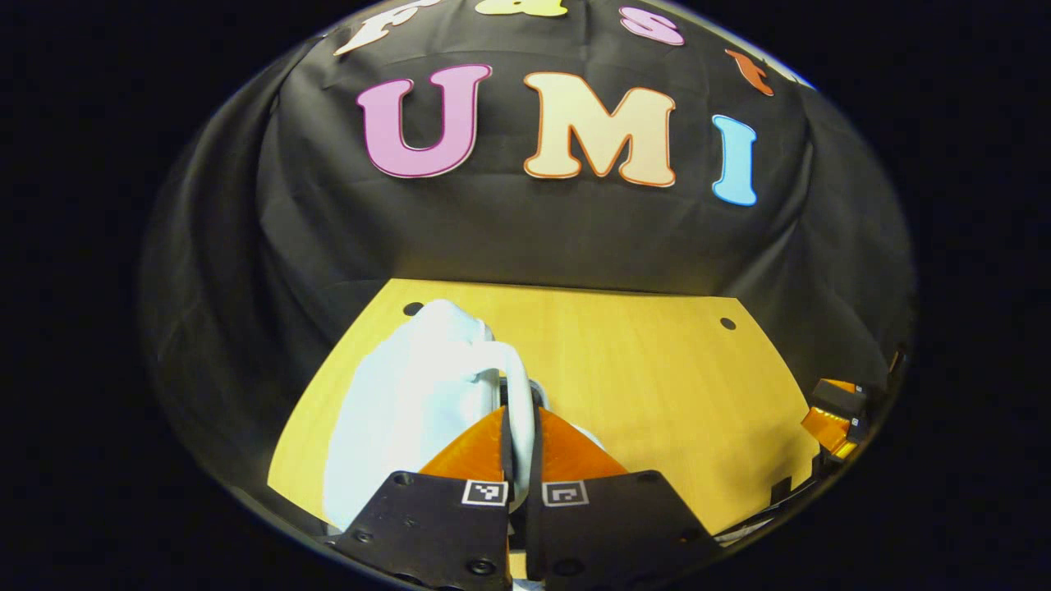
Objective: First open the suitcase, pack the skin care products into it, and then close the suitcase.
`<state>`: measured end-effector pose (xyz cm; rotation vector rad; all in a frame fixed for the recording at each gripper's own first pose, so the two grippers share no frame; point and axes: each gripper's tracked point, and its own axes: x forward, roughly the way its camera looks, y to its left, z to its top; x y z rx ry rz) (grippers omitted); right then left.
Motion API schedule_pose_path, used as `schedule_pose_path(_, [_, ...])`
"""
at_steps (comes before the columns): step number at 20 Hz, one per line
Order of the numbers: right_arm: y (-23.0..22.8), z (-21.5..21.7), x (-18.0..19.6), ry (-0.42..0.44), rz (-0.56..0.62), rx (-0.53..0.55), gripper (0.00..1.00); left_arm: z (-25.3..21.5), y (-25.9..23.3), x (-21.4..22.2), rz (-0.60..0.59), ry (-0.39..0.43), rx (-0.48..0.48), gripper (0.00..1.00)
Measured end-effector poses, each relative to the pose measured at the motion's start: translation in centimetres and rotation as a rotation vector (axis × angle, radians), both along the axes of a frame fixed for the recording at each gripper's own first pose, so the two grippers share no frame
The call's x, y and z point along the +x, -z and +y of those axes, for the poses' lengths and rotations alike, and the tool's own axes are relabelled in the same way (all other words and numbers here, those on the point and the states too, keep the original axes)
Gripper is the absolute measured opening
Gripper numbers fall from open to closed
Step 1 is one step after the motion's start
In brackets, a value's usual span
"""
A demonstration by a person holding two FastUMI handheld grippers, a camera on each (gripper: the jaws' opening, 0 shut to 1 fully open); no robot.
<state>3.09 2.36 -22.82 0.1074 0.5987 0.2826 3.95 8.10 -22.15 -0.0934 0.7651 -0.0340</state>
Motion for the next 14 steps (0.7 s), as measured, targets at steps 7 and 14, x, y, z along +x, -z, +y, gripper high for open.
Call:
schedule_pose_path(7, [-1.1, -1.5, 0.2, -0.009, -0.042, -0.011, 0.98, -4.6, 2.2, -0.9, -0.007, 0.039, -0.035, 0.17])
schedule_pose_path(14, [-7.6, -3.7, 1.9, 0.035, -0.237, -0.010, 0.98, -6.1, -3.2, 0.0, -0.252, -0.087, 0.043, 0.67])
